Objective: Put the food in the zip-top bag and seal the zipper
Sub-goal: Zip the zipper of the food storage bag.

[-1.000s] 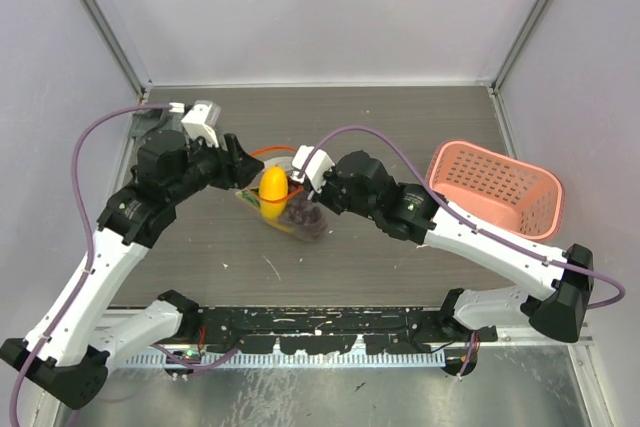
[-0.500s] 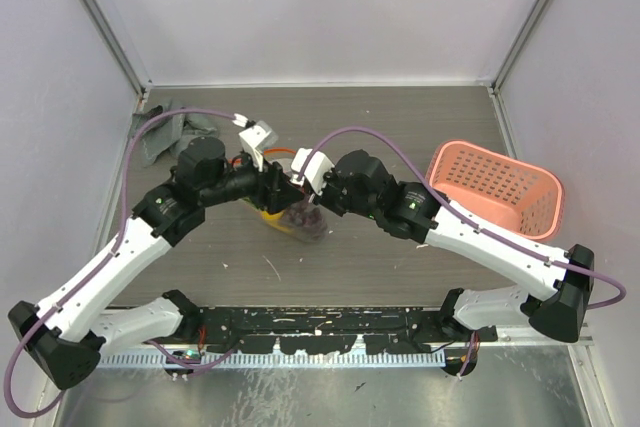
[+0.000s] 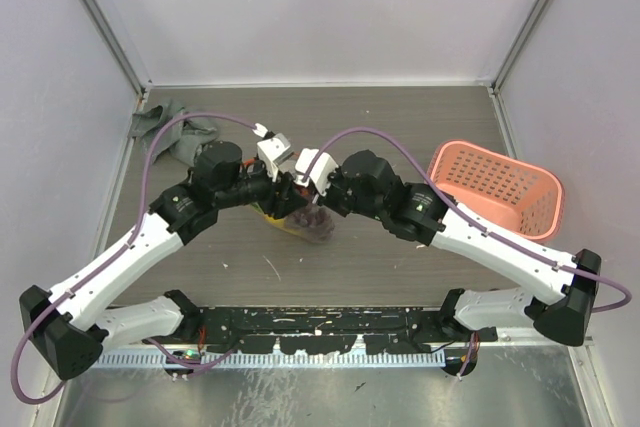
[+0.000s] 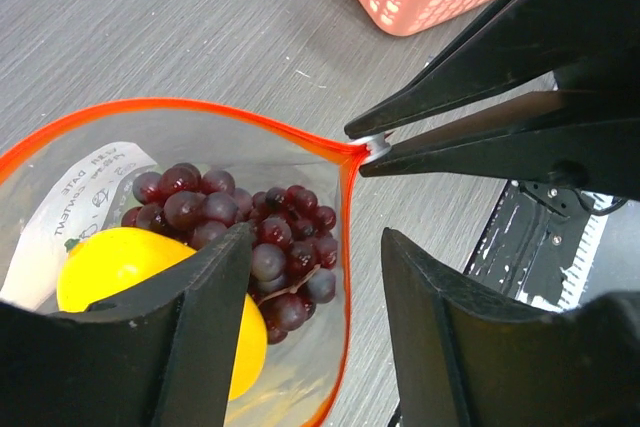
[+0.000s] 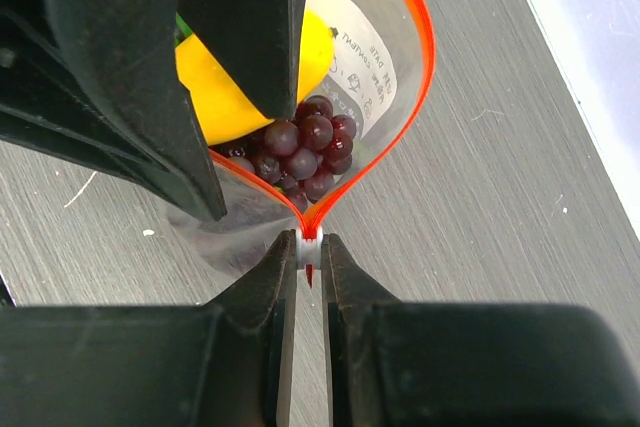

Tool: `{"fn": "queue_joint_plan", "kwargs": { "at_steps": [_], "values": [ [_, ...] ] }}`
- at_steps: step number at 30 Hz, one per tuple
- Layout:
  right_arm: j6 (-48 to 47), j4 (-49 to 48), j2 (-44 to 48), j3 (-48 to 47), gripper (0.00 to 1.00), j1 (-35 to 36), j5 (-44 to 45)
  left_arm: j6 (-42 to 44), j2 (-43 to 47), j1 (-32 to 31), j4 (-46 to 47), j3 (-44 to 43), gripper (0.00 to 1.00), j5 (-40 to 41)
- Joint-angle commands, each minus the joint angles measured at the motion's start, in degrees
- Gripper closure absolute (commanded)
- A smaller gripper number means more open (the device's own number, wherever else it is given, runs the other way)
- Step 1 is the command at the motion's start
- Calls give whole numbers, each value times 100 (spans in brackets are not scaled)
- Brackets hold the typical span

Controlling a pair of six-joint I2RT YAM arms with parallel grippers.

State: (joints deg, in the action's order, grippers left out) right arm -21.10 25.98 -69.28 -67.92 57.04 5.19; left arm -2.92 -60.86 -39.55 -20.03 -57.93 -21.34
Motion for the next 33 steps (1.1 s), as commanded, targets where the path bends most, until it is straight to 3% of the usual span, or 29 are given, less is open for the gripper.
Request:
{"fn": "queue_joint_plan", "kwargs": {
  "at_steps": [1,3,7,9,11,13,18,26,33],
  "values": [
    [-93,-411,309,-35,99,-4,-61,310,-48,-93,369,1,52,-125],
    [-87,-426,309,-16,99,-11,-106,373,-97,-128,347,-6,57,-126],
    [-17,-447,353,38,98,-25,-165,444,-146,-183,348,13,82,-96],
    [98,-445,440,71,89,-46,-157,446,-126,-177,416,54,91,-45],
    [260,-502,575,144,68,-84,-65,414,-55,-184,545,155,100,-32],
    [404,-566,782,313,54,-157,-157,363,53,-182,753,293,100,-31],
    [746,-1086,1241,905,39,-499,-891,263,235,-179,1082,499,100,-30],
    [1098,-2247,1626,2011,37,-578,-1392,145,240,-176,1195,535,100,-61],
    [1009,-3410,1838,2723,37,-580,-1236,142,311,-179,1301,614,100,-102]
  ]
}}
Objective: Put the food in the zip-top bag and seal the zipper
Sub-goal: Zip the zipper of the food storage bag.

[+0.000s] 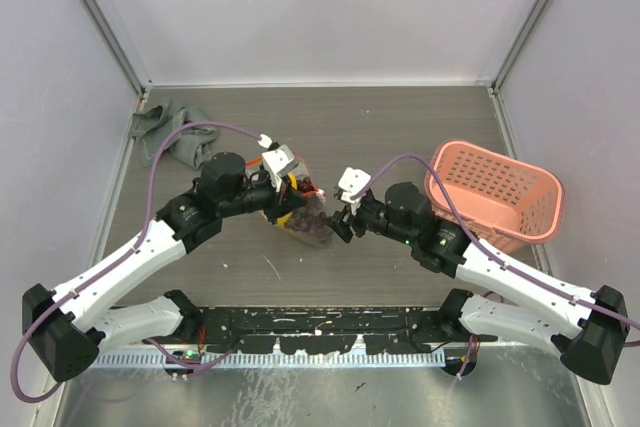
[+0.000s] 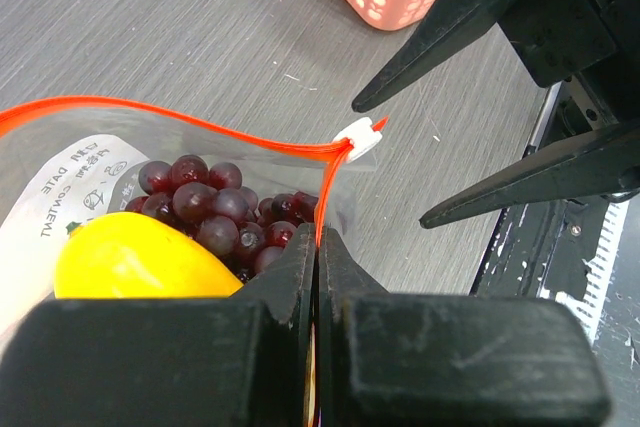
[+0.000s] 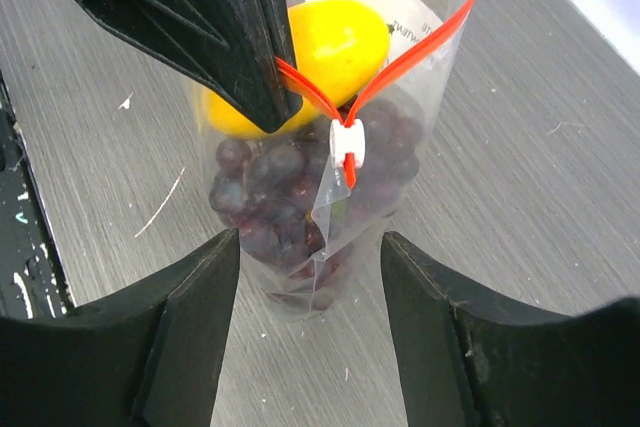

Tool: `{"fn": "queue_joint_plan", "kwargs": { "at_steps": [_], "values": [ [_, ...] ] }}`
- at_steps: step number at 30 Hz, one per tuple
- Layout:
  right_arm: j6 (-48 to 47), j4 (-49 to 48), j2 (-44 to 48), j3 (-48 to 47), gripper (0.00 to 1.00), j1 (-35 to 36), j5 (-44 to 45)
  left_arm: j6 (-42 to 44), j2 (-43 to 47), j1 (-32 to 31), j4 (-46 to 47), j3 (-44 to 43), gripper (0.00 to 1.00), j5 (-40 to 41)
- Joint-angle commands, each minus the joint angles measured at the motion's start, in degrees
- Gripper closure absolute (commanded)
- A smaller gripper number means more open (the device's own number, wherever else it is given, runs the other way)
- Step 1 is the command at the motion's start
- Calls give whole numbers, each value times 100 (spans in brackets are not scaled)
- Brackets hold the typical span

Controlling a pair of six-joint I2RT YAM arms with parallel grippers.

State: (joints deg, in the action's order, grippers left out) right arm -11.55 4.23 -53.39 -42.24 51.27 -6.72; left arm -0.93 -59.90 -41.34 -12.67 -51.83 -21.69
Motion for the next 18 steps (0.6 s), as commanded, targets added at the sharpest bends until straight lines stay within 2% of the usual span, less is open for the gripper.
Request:
{"fn": "queue_joint_plan", "kwargs": {
  "at_steps": [1,8,18],
  "values": [
    [33,-1361,246,215,37,-3,-60,-57,203,1,590,27,100,-78],
    [13,-2124,59,542,40,-7,-217,-48,179,-2,607,36,100,-144],
    [-40,-2405,-121,597,71,-198,-448,-44,268,2,633,73,100,-217]
  ]
}}
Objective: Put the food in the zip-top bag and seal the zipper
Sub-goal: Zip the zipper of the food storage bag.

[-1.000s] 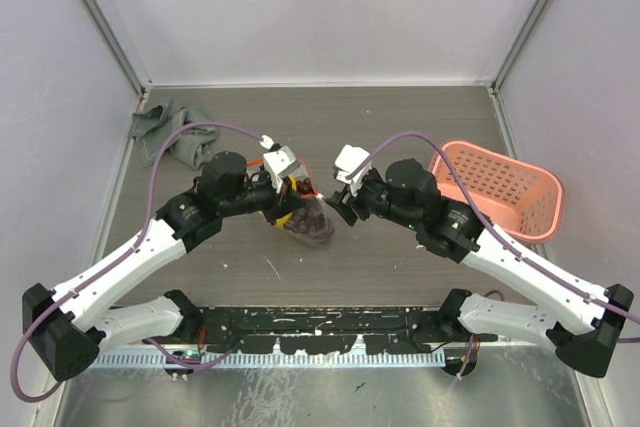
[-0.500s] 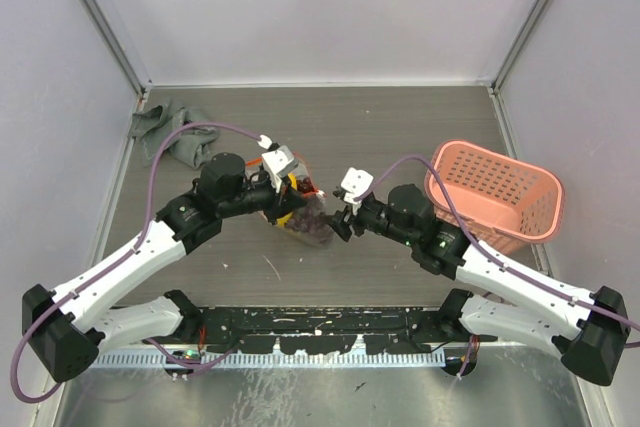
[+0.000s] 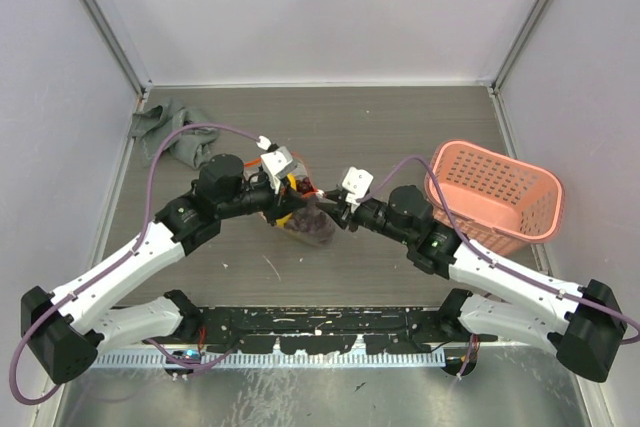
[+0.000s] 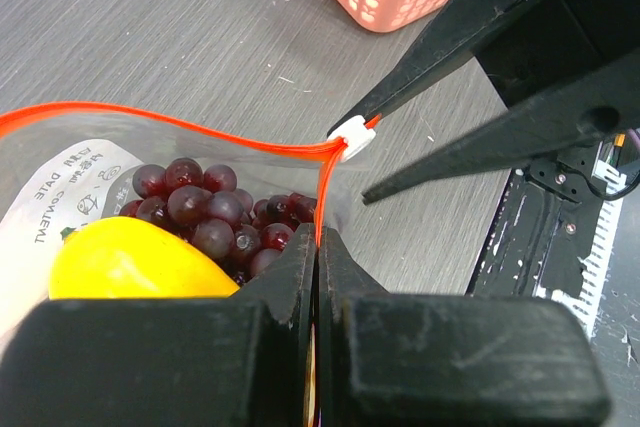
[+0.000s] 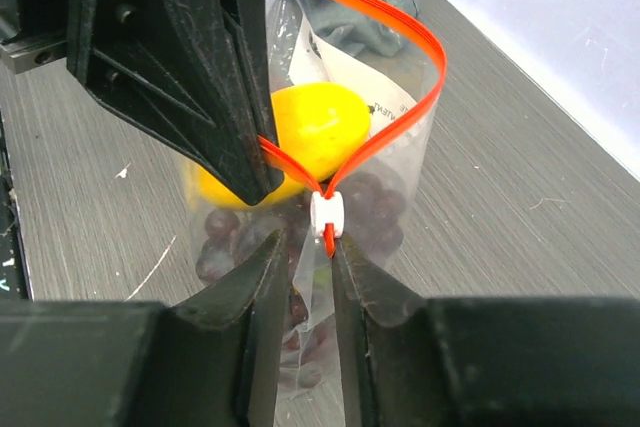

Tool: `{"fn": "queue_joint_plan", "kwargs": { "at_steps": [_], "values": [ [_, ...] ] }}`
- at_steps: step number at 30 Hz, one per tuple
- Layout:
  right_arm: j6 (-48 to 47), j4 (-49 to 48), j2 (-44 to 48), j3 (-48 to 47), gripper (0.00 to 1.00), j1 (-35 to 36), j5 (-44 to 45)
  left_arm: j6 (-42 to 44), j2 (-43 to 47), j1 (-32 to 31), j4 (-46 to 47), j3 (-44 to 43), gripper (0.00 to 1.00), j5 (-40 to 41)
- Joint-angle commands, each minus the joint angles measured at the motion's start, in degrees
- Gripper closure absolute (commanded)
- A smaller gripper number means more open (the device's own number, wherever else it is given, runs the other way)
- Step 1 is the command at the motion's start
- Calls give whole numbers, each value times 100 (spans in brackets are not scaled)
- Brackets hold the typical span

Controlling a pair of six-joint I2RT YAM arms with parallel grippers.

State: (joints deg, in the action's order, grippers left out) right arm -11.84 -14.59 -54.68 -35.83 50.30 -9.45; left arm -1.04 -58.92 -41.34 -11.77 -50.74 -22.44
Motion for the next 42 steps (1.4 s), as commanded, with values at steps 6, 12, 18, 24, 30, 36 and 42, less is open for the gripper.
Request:
{"fn": "queue_joint_plan", "kwargs": {
  "at_steps": [6,12,18,24,30,36,42],
  "values": [
    [-18,-580,2,-37,95,-315,-425,-37,166,-5,540,-71,98,-149],
    [-74,-454,135,-82,99,-527,-684,59,231,-5,452,-196,79,-10],
    [-286,-110,285,-204,99,-565,-716,374,111,-8,430,-482,54,-40],
    [-429,195,213,-373,99,-566,-863,996,-318,-4,125,-1020,39,-607],
    [-447,281,231,-396,99,-569,-936,1874,-605,-6,-218,-1318,35,-1200],
    [-447,313,318,-371,99,-573,-953,2659,-650,-3,-189,-1279,32,-1829],
    [-460,333,319,-380,100,-565,-1046,3116,-953,3,-480,-1484,35,-2205]
  ]
}}
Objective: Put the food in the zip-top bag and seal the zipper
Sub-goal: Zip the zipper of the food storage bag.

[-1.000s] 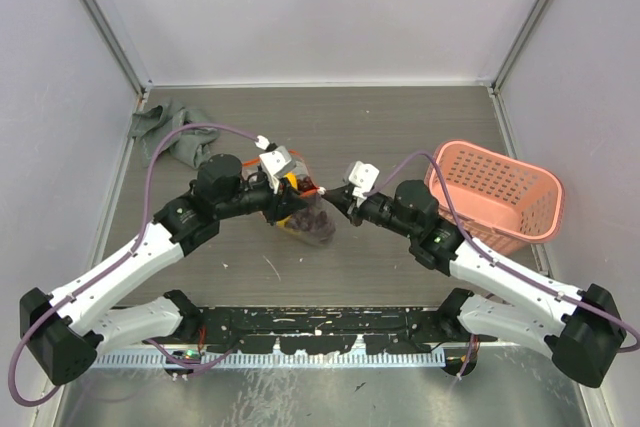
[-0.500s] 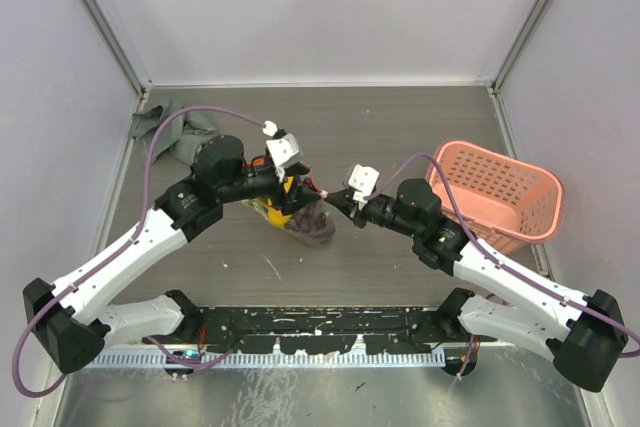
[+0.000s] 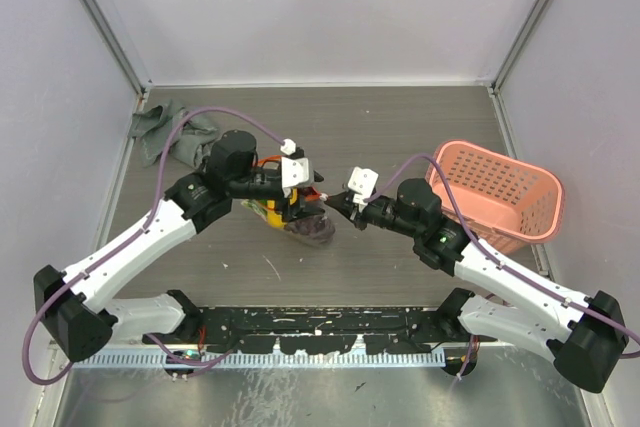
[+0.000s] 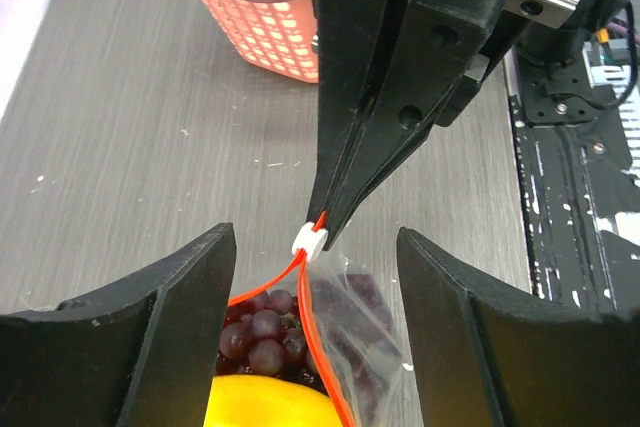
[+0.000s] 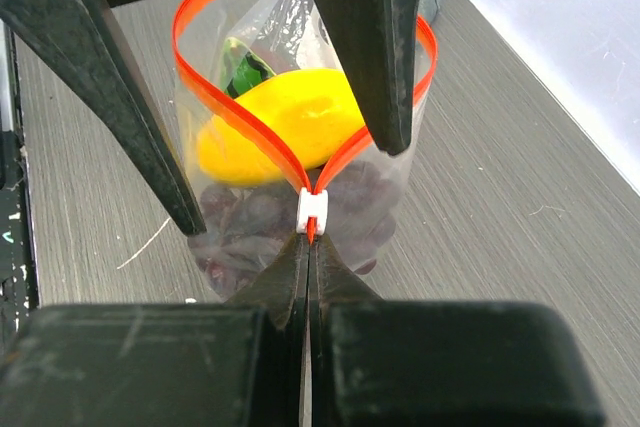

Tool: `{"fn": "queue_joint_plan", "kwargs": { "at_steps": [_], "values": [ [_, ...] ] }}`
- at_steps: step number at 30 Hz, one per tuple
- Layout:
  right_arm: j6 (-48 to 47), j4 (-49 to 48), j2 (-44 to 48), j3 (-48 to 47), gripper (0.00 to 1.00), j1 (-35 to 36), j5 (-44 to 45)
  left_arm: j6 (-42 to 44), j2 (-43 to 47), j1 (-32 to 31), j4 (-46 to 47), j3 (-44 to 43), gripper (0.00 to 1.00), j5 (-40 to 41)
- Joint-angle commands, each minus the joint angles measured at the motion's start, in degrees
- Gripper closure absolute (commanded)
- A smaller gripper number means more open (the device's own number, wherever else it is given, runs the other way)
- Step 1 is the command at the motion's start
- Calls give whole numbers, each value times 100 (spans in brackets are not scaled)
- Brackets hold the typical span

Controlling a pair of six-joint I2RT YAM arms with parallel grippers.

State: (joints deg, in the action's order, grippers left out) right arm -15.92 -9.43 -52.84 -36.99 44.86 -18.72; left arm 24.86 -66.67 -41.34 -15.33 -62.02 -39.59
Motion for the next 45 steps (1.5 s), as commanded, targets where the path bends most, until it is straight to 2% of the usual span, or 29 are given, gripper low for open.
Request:
{"fn": "queue_joint_plan", "kwargs": {
  "at_steps": [1,5,14,21,27,45],
  "values": [
    [-51,-182,134,-266,100,-26,-135,571,-234,0,-171,-401,36,-508],
    [-34,-182,142,-265,99,-27,-182,643,-420,-4,-240,-493,46,-643],
    [-34,-217,118,-227,99,-29,-160,827,-560,3,-558,-614,78,-606],
    [-34,-236,179,-182,99,-26,23,998,-466,2,-883,-605,93,-301],
    [-42,-191,282,-129,99,-25,172,1003,-371,-2,-954,-552,98,15],
    [85,-216,428,-5,99,-296,697,832,47,14,-968,-283,98,980]
  ]
}}
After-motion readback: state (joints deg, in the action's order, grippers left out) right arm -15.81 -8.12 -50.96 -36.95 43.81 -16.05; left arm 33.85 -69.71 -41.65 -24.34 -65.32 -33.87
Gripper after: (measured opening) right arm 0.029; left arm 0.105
